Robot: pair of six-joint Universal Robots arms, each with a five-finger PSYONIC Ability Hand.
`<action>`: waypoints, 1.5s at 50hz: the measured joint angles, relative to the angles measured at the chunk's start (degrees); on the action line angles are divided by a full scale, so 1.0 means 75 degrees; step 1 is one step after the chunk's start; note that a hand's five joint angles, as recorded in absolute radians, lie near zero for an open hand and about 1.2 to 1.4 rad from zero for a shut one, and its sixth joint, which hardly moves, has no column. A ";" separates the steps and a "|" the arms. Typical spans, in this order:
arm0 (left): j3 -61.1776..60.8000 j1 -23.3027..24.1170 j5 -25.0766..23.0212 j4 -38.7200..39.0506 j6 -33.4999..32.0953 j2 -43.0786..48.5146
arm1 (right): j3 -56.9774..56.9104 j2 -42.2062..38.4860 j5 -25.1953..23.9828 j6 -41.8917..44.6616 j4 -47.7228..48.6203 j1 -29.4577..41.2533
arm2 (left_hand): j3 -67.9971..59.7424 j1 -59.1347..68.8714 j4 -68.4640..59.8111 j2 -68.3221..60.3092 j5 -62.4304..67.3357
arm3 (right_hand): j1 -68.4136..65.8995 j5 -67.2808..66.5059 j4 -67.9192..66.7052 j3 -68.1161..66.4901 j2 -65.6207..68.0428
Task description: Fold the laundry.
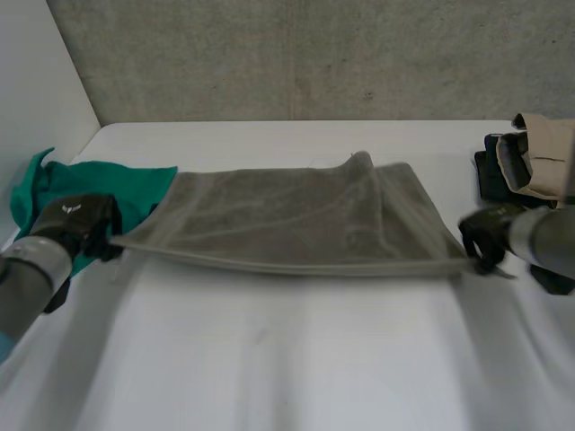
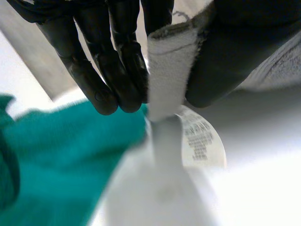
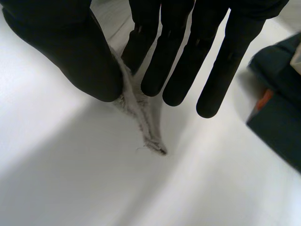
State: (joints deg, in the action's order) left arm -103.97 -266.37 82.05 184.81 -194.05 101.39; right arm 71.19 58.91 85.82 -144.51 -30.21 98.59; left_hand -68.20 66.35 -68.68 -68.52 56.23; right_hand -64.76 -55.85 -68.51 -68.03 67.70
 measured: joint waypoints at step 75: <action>-0.0227 0.0983 0.0390 0.0408 -0.1748 0.1034 | 0.0685 0.0046 0.0380 0.2469 0.1355 -0.0086 | -0.0005 0.0000 -0.0004 -0.0002 0.0001 | -0.0108 -0.0428 -0.0027 -0.0051 0.0000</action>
State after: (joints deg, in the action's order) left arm -105.67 -259.00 84.98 187.87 -207.16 109.15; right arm 76.33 59.25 88.67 -126.00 -20.05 97.95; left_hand -68.24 66.35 -68.72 -68.53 56.24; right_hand -65.57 -59.07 -68.72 -68.41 67.70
